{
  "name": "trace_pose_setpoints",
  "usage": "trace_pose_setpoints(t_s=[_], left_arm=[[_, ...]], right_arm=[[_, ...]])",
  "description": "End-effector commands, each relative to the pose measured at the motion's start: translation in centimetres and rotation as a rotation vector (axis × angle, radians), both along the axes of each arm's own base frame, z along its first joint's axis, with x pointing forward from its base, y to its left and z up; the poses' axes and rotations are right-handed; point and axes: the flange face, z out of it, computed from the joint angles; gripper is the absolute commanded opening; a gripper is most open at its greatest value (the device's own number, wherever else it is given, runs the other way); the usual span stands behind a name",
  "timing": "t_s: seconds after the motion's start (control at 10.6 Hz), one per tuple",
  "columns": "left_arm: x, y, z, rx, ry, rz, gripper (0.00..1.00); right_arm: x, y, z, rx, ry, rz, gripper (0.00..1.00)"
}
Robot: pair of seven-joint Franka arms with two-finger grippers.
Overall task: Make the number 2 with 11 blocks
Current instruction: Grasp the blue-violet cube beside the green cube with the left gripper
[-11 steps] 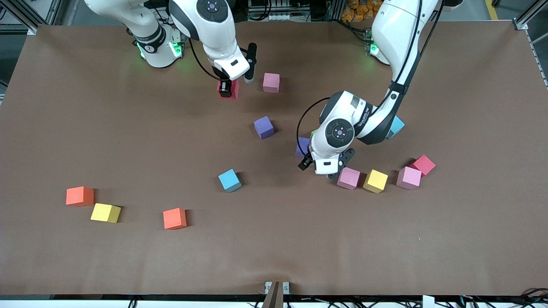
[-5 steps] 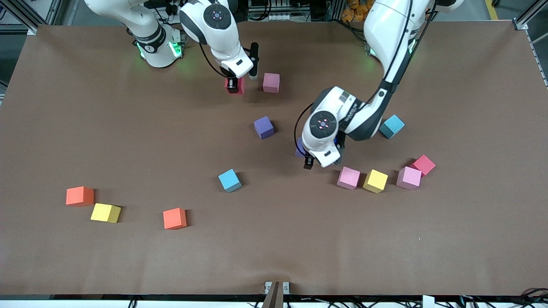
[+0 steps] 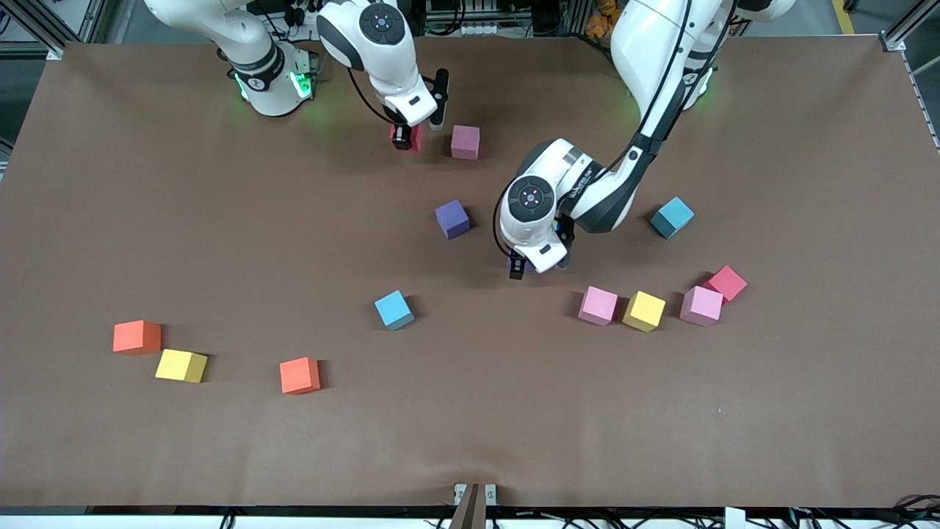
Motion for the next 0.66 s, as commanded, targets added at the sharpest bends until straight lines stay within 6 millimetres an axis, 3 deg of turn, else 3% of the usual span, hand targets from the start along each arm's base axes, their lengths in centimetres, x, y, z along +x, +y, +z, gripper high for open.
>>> trace_pose_setpoints(t_s=[0.0,0.57], left_arm=[[-0.2,0.0,0.0,0.011,-0.016,-0.011,1.0],[-0.9,0.4,-1.9,0.014,-0.026,-0.027,1.0]], right_arm=[[-2.0,1.1,-2.4,0.023,0.014,-0.023,0.0],[-3.7,2.8,-6.0,0.044,0.034,-0.053,0.0]])
